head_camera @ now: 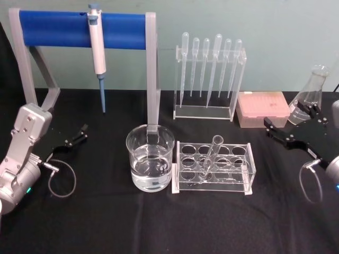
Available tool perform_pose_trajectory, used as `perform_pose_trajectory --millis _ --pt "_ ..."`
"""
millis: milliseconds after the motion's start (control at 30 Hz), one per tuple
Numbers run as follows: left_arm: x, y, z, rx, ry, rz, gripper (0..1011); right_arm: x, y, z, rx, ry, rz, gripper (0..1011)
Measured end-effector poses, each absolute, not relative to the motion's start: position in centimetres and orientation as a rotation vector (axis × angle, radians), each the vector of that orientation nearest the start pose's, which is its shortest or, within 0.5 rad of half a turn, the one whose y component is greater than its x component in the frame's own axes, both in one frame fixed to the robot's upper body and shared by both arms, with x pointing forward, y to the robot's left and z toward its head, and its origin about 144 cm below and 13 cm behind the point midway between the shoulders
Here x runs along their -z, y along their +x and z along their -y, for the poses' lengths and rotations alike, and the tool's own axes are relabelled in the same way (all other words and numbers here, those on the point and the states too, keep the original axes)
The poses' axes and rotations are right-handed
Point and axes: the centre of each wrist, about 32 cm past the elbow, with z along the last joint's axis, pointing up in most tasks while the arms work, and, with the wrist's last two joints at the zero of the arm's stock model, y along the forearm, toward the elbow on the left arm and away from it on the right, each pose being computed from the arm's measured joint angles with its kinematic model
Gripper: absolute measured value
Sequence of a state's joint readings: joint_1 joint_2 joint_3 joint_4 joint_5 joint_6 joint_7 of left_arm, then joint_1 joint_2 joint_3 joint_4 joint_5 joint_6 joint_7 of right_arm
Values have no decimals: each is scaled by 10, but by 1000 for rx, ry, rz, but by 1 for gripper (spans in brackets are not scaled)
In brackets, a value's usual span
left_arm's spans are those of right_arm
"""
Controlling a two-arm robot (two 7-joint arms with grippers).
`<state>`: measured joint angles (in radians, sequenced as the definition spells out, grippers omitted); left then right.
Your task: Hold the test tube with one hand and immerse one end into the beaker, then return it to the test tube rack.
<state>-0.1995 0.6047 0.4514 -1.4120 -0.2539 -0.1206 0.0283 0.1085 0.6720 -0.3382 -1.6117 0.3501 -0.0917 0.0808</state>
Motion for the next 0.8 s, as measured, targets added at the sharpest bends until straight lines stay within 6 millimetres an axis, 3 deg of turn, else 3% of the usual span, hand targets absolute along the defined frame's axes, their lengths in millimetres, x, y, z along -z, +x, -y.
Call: perform_pose_trajectory --millis 433,800 --pt "-1140 489 -310 -1248 304 285 1000 -1204 463 355 836 -154 139 1003" --pt "-1140 489 -310 -1248 304 285 1000 -1204 472 357 662 -167 127 1003"
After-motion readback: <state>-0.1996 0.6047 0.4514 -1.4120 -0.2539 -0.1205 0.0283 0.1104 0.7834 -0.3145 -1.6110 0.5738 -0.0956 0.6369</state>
